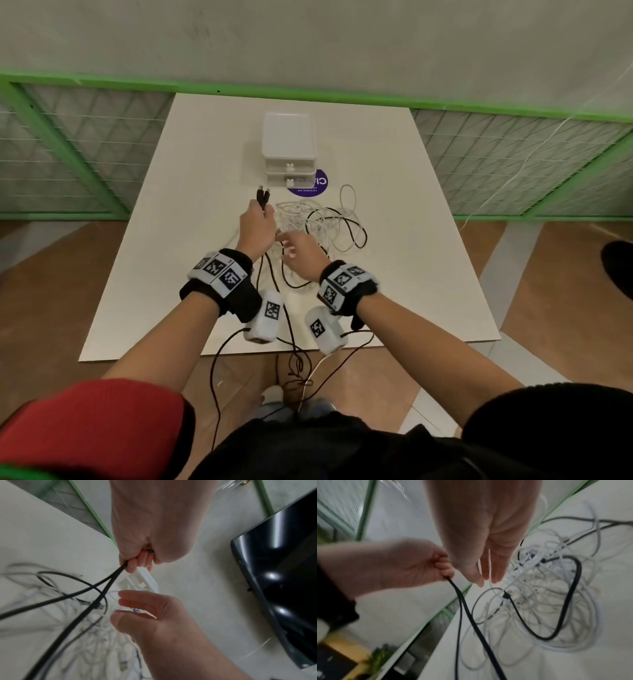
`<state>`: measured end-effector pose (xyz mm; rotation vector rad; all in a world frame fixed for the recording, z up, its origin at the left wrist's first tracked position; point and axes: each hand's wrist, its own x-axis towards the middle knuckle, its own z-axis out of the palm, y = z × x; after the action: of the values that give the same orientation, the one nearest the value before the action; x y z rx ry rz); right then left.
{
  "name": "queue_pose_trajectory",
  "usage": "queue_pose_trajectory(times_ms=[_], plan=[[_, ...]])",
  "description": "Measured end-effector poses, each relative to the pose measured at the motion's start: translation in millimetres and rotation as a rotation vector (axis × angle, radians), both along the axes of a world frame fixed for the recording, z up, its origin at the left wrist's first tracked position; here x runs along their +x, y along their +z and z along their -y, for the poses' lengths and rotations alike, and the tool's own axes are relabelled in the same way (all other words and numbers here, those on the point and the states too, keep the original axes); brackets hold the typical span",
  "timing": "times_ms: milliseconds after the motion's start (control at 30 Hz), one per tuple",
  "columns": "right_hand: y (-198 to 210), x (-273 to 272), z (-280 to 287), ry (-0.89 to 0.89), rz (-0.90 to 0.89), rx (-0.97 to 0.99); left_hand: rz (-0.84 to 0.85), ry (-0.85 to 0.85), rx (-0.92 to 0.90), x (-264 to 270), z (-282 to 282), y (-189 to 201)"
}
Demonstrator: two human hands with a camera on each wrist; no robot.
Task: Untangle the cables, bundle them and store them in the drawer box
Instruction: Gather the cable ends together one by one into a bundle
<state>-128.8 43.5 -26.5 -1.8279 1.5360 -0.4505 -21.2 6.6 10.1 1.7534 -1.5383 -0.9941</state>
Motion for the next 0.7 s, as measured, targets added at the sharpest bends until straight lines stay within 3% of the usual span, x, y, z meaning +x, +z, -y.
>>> queue_pose_trajectory(times_ms=[100,200,400,533,700], plan=[[-29,10,8,0.195,-0.185,0.029,0.112,-0.036,0.009,14,12,-16],[-52,-2,8,0.208,-0.394,0.079,0.25,-0.122,0.038,21,22,-33],[-69,-21,4,0.203,-0.385,0.021,0.362,-0.314,0.158,12,28,-60],[-71,-34,5,0.185,-0.368,-0.018,0.461,-0.28,0.128,14,34,-66],[-66,-46,2,0.203,-0.426,0.022,0.399,-0.25,0.135,17,43,-80]])
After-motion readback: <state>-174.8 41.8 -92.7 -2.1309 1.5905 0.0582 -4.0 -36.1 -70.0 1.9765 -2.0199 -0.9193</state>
